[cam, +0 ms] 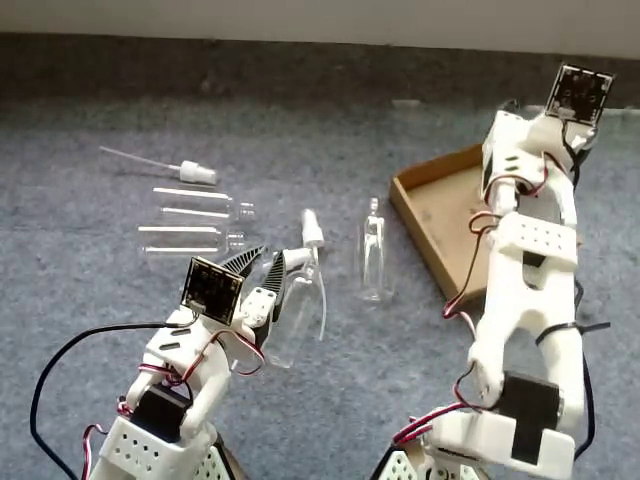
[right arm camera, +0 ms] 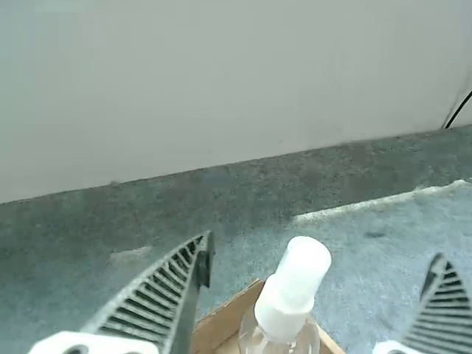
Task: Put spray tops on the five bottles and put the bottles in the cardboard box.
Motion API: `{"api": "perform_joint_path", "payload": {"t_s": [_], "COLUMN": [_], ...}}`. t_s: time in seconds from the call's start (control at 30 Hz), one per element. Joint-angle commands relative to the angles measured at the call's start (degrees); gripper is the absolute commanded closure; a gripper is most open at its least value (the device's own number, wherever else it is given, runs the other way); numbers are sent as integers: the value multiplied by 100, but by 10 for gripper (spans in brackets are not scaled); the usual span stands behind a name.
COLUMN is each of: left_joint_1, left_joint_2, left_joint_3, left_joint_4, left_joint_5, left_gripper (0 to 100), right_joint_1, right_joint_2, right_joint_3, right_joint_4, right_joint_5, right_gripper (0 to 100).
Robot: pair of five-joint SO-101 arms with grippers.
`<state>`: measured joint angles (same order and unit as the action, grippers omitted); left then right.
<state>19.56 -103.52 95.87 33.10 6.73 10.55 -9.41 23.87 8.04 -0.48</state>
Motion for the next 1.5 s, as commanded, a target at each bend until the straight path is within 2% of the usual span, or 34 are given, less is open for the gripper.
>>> {"api": "perform_joint_path", "payload": {"t_s": [0.0,0.17,0.4,0.67,1.0,1.47], "left_joint_1": [-84,-92,-101,-629,-611,-611], "left_joint_2": [-31,-31,-40,-40,-40,-40], "left_joint_3": [119,119,119,119,119,119], "left_joint_4": [9,9,-9,-35,-35,-18], "left_joint_5": [18,18,9,35,26,26], "left_gripper": [962,962,995,995,995,995], "right_joint_1": [-92,-365,-1332,-2299,-3020,-3169], "right_joint_2": [-857,-1613,-2818,-3565,-2378,-400], "right_joint_3": [-505,-479,-470,-462,-505,-760], "right_joint_4": [699,1727,3020,3952,4945,5402], "right_joint_5": [-26,0,9,9,18,9], "right_gripper": [623,623,628,844,796,792]}}
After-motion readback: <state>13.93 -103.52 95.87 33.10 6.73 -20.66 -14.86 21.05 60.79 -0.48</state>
